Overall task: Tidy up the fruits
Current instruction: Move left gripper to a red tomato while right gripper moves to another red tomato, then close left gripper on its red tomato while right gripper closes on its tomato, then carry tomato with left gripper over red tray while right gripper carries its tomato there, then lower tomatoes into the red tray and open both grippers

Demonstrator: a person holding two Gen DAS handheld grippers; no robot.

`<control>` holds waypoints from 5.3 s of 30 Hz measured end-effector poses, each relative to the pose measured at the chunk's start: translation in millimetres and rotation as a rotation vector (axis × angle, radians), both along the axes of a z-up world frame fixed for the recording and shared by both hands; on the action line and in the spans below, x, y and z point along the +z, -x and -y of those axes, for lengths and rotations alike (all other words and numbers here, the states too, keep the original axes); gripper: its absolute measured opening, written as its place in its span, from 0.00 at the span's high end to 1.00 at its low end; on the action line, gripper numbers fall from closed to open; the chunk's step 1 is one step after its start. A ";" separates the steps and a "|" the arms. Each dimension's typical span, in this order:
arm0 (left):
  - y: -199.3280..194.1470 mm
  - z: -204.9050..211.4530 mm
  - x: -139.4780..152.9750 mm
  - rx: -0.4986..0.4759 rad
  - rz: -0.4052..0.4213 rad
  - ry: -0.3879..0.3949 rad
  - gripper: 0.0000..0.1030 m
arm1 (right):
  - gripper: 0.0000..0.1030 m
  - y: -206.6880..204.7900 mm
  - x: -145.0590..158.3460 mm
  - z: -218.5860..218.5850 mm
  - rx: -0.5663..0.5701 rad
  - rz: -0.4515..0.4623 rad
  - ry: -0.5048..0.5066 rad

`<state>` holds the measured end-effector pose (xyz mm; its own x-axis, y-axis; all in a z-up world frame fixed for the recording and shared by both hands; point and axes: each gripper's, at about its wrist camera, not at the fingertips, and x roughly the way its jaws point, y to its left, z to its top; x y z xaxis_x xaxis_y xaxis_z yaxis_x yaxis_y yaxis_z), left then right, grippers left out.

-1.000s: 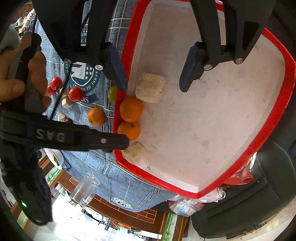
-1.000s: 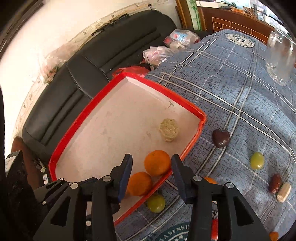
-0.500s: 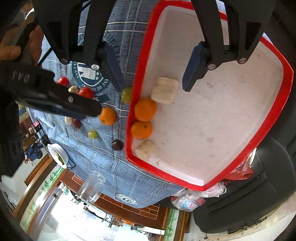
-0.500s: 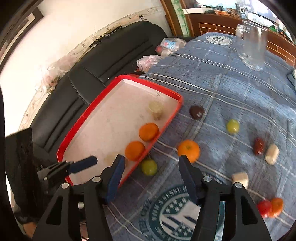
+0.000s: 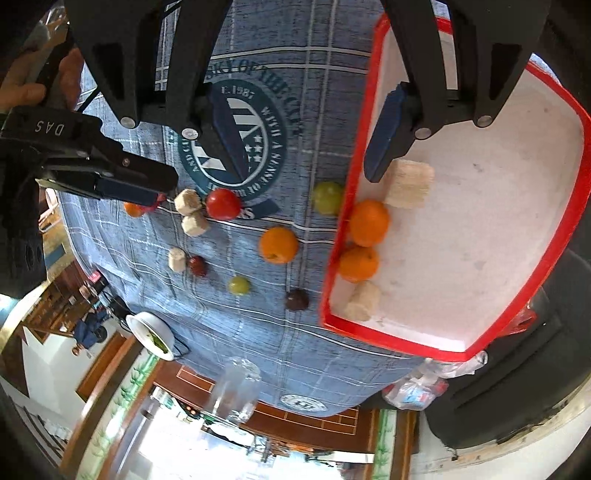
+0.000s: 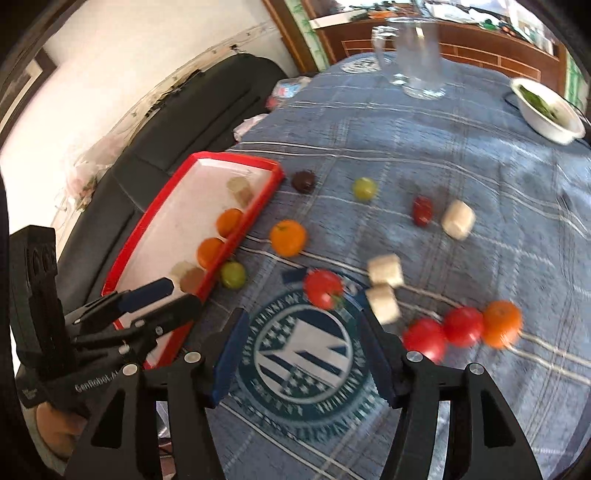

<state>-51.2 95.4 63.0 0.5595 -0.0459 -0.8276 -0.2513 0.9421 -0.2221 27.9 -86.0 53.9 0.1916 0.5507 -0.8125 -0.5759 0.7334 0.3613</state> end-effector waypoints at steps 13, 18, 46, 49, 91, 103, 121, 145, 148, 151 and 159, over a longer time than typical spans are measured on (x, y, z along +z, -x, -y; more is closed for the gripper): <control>-22.1 34.2 -5.3 -0.122 -0.018 -0.004 0.38 | 0.40 -3.2 -14.6 65.8 -0.151 -0.034 0.021; -33.0 47.6 -10.5 -0.174 -0.033 -0.015 0.38 | 0.44 -4.6 -18.7 70.6 -0.165 -0.051 0.021; -82.7 72.0 -35.1 -0.291 -0.080 -0.050 0.54 | 0.67 -28.9 -51.1 52.9 -0.235 -0.083 0.101; -85.3 71.0 -38.8 -0.280 -0.085 -0.054 0.55 | 0.67 -29.0 -51.8 53.1 -0.236 -0.089 0.097; 0.2 -34.9 -2.4 0.039 0.008 0.045 0.69 | 0.68 -14.4 -10.8 -10.2 -0.031 -0.046 0.012; 33.7 -69.7 -3.5 0.140 0.002 0.042 0.69 | 0.68 -4.3 -0.5 -78.1 0.140 -0.026 0.002; 77.2 -109.0 -16.7 0.252 -0.035 0.065 0.69 | 0.68 35.5 -7.3 -172.9 0.395 -0.047 0.020; 88.2 -84.3 -26.5 0.150 -0.081 0.068 0.69 | 0.67 65.5 -43.7 -207.5 0.518 -0.020 0.128; 88.4 -84.4 -26.7 0.155 -0.079 0.073 0.69 | 0.67 65.0 -43.4 -211.9 0.517 -0.031 0.123; 88.6 -84.0 -26.7 0.161 -0.075 0.077 0.69 | 0.67 63.7 -41.7 -210.7 0.512 -0.029 0.122; 88.2 -81.3 -26.4 0.173 -0.078 0.056 0.68 | 0.63 61.7 -33.0 -193.7 0.492 -0.030 0.101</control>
